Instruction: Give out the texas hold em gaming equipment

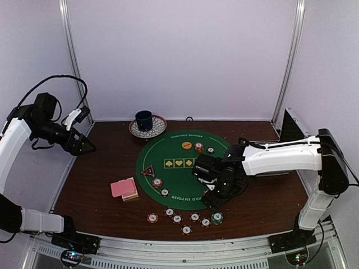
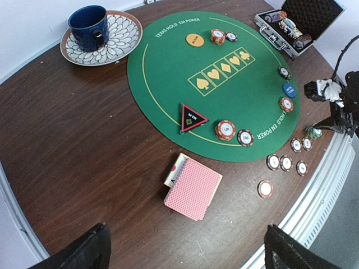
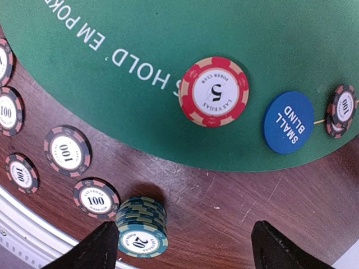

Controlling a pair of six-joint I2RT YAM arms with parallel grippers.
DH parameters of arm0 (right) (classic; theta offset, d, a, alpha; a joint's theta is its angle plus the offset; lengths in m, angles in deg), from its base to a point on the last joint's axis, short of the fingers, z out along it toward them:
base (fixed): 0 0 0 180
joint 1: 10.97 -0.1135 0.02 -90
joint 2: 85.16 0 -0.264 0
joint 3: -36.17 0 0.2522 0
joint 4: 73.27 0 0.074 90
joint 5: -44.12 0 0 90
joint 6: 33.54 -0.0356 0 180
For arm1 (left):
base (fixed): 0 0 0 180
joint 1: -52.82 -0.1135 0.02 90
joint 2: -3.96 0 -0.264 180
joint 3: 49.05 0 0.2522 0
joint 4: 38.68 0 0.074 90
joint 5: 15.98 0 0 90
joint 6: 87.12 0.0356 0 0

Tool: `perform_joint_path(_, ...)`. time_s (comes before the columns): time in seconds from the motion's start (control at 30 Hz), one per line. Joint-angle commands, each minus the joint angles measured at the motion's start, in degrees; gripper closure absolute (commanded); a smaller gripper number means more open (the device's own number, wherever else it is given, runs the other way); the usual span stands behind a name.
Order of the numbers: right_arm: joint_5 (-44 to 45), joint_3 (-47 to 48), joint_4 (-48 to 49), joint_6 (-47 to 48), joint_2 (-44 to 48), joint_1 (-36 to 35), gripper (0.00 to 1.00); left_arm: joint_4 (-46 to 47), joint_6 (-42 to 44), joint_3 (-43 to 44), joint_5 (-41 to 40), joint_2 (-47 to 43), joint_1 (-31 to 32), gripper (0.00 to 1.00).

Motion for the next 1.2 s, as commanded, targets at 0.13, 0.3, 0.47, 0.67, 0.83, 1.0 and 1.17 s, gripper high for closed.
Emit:
perform_joint_path(0.13, -3.3, -1.7, 3.0, -1.8, 1.0, -0.7, 0.2, 0.1, -0.1, 1.7, 0.8, 0.1, -0.3, 0.02)
perform_joint_path(0.3, -4.6, -2.9, 4.2, -1.6, 0.8, -1.8, 0.22, 0.1, -0.1, 1.5, 0.7, 0.1, -0.3, 0.02)
perform_joint_path(0.47, -4.3, -3.5, 4.6, -1.8, -0.8, -2.4, 0.25, 0.1, -0.1, 1.4, 1.0, 0.1, -0.3, 0.03)
perform_joint_path(0.67, -3.8, -3.9, 5.1, -1.7, -1.7, -2.4, 0.29, 0.1, 0.0, 1.6, 0.9, -0.1, -0.3, 0.03)
perform_joint_path(0.83, -3.7, -4.7, 5.3, -1.5, -2.1, -2.4, 0.31, 0.2, -0.1, 1.6, 1.0, -0.1, -0.3, 0.03)
perform_joint_path(1.0, -3.8, -5.4, 5.8, -1.5, -2.0, -2.5, 0.33, 0.1, -0.1, 1.7, 1.0, -0.1, -0.3, 0.02)
perform_joint_path(1.17, -4.2, -5.7, 6.0, -1.7, -2.1, -2.7, 0.37, 0.2, -0.2, 1.7, 1.0, -0.1, -0.3, 0.02)
